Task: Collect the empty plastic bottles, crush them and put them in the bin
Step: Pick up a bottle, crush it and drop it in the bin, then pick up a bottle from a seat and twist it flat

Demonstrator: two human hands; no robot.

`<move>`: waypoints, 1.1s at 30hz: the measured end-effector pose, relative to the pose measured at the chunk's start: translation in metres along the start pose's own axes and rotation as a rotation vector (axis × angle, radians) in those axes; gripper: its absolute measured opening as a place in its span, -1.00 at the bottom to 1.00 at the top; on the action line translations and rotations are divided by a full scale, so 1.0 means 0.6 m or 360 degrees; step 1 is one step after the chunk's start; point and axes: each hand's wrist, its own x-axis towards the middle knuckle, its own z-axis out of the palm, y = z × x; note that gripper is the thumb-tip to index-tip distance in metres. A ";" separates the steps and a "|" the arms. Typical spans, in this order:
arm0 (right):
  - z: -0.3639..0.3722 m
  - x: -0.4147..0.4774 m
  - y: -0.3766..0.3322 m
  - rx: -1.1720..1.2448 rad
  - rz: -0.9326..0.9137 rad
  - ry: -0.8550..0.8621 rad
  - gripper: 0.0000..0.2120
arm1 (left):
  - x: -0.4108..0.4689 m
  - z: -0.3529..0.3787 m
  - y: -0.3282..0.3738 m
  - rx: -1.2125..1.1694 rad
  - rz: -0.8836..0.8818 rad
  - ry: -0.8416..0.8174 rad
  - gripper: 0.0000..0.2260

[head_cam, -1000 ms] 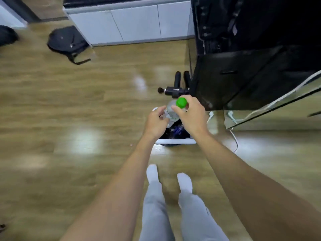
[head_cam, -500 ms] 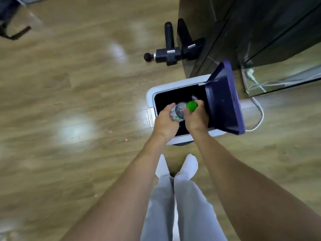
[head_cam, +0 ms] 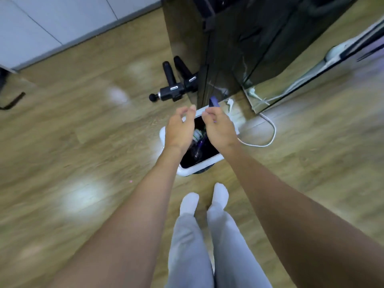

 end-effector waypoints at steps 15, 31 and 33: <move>-0.437 -0.463 -0.278 0.0564 -0.0801 0.1230 -0.61 | -0.428 0.027 0.480 -0.0245 0.1318 -0.0764 -0.60; -0.805 -1.063 -0.027 0.0391 -0.0720 0.2358 -0.55 | -1.074 0.397 0.524 -0.0267 0.1830 -0.1845 -0.63; -0.831 -1.124 0.021 0.0385 -0.0668 0.2422 -0.58 | -1.146 0.443 0.502 -0.0247 0.1819 -0.1952 -0.64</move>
